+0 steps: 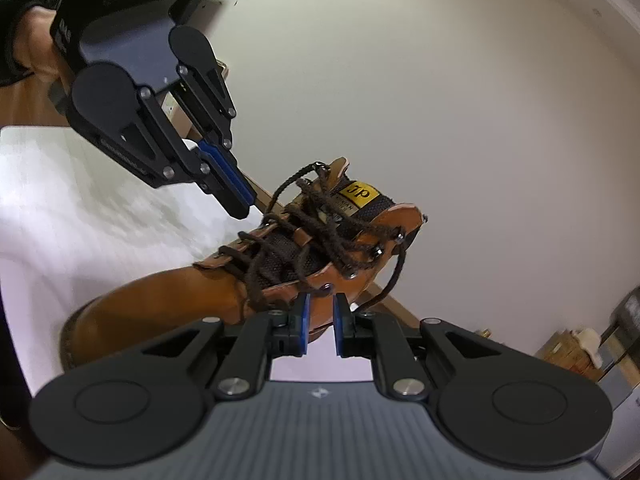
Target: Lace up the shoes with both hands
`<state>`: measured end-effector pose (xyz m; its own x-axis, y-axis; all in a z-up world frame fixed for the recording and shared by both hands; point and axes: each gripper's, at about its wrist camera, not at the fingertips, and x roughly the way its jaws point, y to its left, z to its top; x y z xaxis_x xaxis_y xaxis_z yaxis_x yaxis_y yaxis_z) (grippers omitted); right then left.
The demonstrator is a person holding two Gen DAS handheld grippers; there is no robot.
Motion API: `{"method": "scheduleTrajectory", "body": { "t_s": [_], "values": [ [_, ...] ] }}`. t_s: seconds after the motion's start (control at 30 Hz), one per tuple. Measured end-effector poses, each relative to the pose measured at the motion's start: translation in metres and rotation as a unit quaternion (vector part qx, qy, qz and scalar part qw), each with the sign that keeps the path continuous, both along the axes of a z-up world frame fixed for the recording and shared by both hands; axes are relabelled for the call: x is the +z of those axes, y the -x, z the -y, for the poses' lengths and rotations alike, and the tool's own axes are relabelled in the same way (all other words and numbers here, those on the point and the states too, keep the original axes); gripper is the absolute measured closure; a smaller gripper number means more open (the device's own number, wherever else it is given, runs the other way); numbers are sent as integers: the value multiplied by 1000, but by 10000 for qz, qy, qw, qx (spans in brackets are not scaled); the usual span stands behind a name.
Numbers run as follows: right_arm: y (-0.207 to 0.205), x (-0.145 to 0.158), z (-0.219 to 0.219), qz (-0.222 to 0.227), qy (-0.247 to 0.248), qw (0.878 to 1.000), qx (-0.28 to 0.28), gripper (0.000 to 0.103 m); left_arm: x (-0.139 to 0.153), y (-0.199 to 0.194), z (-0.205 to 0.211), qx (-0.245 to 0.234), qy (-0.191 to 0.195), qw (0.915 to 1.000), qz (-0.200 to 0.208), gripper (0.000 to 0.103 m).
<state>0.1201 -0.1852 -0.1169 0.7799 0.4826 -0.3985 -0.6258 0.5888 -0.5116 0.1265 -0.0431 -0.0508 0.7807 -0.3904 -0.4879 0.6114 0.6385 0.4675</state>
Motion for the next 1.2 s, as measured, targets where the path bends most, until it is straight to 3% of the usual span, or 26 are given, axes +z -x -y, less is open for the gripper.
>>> {"method": "scheduleTrajectory", "body": {
  "t_s": [0.17,0.47,0.67,0.73,0.8,0.83,1.2],
  "values": [
    [5,-5,7,20,35,10000,-45,90,1,-7,1,-39,90,9999,22,93],
    [-8,-4,3,89,-2,10000,19,90,-4,-13,11,-234,-173,9995,145,93],
    [-8,-7,-7,258,282,9992,121,90,-8,-14,19,-190,-255,9995,78,101],
    [-6,-8,-7,283,315,9990,117,90,-7,-14,18,-165,-124,9998,-10,101],
    [-5,-8,-7,273,293,9992,97,90,4,-10,11,-311,457,9982,-222,101],
    [-5,-8,-6,260,255,9993,72,90,6,-7,9,-364,565,9974,-242,101],
    [1,1,3,305,104,9995,-65,90,9,-1,1,-253,313,9991,-115,96]
  ]
}}
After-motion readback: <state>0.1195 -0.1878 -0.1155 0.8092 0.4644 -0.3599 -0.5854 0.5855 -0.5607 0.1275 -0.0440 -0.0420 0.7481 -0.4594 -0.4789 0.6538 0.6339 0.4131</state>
